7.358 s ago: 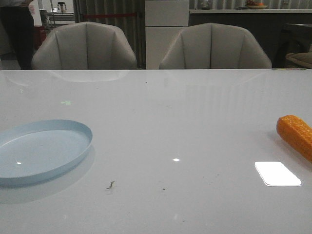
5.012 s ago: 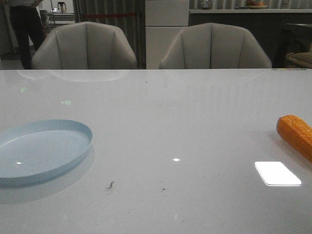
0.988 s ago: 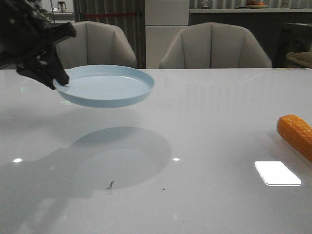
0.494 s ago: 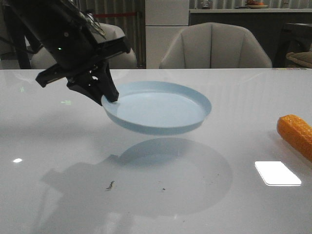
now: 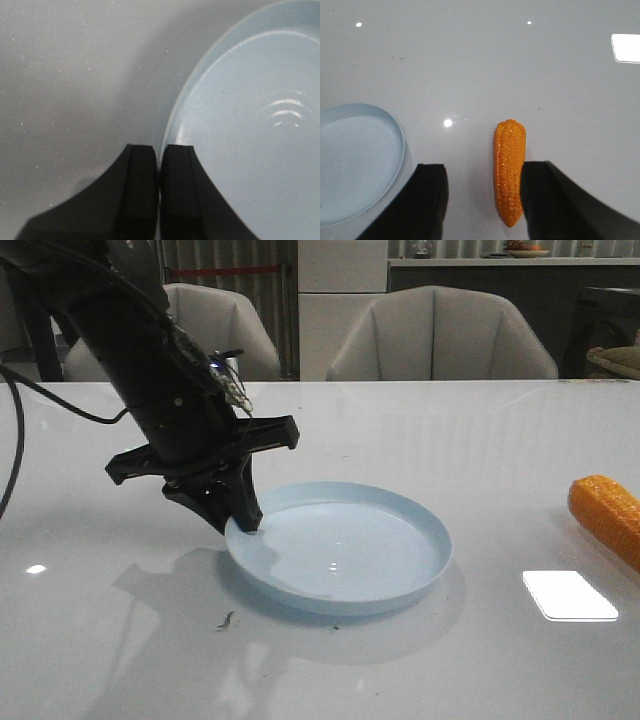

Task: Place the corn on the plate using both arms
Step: 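Lift the plate with the left gripper and carry it toward the table center, then set the plate down, open the left gripper and raise it away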

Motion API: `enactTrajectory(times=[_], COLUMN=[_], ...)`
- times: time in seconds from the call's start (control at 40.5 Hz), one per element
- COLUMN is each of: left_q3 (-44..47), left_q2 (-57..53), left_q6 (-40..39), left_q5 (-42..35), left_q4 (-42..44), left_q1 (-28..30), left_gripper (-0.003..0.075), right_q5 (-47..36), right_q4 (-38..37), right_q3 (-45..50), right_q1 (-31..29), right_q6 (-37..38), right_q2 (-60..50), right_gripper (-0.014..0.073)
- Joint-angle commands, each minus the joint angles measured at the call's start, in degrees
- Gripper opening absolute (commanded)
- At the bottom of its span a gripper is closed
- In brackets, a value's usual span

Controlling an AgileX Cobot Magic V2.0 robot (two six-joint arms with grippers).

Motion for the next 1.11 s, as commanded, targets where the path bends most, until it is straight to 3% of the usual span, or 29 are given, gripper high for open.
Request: enactTrajectory(times=[0.0,0.173,0.247,0.568,0.864,0.988,1.086], left_q3=[-1.41,-1.41,-1.75,-11.36,-19.77,-19.77,-18.78], left_q2=[-3.18,-3.18,-3.18,-5.63,-13.24,-17.50,-21.01], left_q6=[-0.24,-0.24,-0.24,-0.24,-2.35,-9.46,-10.39], left_q5=[-2.75,-3.38,-3.38,0.60,3.69,3.56,2.37], left_q4=[0.53,1.76,2.55,5.58,29.21,31.41,31.41], left_q1=[-0.69,-0.69,-0.69,0.69,1.53,3.98,6.95], left_gripper=[0.0180,0.0340,0.0373,0.0369,0.0368,0.0368,0.0368], right_q5=[-4.09,-4.04,-4.04,-4.23,-4.27,-4.27,-4.19], right_q4=[0.29,0.29,0.29,0.29,0.29,0.29,0.29], right_q3=[-1.98,-1.98,-1.98,-1.98,-1.98,-1.98,-1.98], right_q1=[-0.21,-0.21,-0.21,-0.21,-0.21,-0.21,-0.21], right_q6=[-0.27,-0.27,-0.27,-0.27,-0.27,-0.27,-0.27], right_q2=[-0.35,-0.35,-0.35,-0.35,-0.35,-0.35,-0.35], right_gripper=[0.0446,0.0446,0.0446,0.0446,0.0446,0.0446,0.0446])
